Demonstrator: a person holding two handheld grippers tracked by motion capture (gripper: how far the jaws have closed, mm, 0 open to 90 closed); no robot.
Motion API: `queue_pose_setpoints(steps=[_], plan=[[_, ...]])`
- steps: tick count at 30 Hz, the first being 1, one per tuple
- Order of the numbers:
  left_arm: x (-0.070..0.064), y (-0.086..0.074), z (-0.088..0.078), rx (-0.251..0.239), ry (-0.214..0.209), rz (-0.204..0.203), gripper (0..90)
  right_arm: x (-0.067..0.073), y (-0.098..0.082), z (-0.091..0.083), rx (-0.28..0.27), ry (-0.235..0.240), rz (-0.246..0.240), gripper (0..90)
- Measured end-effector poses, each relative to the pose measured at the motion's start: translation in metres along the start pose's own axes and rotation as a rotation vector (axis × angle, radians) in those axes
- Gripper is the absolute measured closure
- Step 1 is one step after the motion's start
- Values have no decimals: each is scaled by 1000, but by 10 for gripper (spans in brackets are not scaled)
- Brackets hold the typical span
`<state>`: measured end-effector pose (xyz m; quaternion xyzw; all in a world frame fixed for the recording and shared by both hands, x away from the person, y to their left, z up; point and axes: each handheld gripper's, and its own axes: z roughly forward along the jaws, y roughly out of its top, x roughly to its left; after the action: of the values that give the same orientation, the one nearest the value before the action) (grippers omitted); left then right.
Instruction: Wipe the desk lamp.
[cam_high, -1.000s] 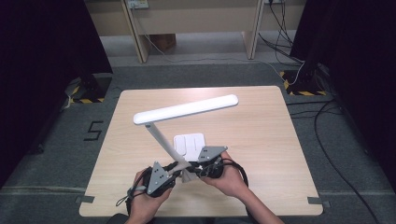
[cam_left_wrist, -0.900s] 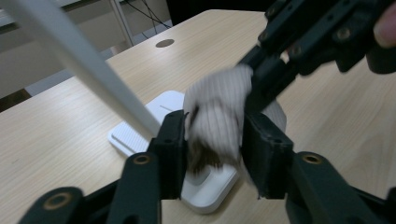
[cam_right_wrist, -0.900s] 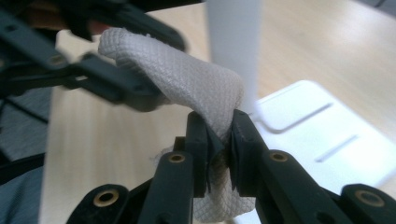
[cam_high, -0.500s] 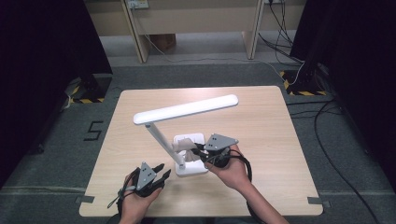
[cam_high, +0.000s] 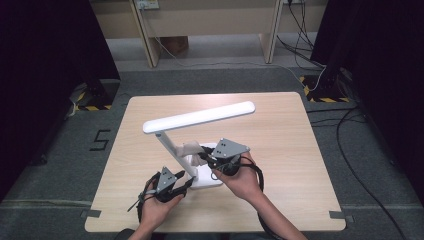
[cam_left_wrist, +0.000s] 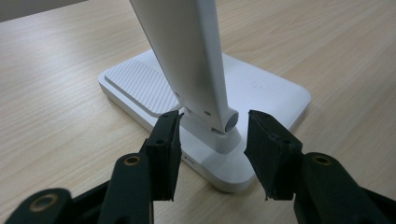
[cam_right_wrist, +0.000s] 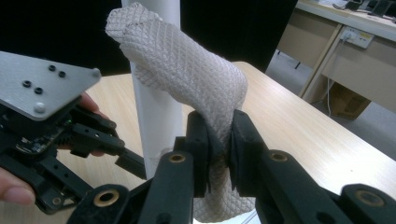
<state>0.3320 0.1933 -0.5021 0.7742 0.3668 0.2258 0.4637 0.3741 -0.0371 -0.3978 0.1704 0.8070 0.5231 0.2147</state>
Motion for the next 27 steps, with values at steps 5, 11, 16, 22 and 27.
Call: queue_pose_setpoints(steps=[5, 11, 16, 22, 27], plan=[[-1, 3, 3, -13, -2, -8, 525, 0, 1, 0, -6, -4, 7, 802], [-1, 3, 7, -7, 0, -12, 528, 0, 1, 0, -12, -11, 8, 802], [-1, 3, 8, -10, 2, -13, 534, 0, 2, 0, -13, -14, 7, 802], [-1, 4, 10, -19, 9, -20, 539, 1, 3, 0, -19, -15, 9, 802], [-1, 4, 9, -28, 11, -26, 539, -6, -2, -13, -31, -45, 22, 802]])
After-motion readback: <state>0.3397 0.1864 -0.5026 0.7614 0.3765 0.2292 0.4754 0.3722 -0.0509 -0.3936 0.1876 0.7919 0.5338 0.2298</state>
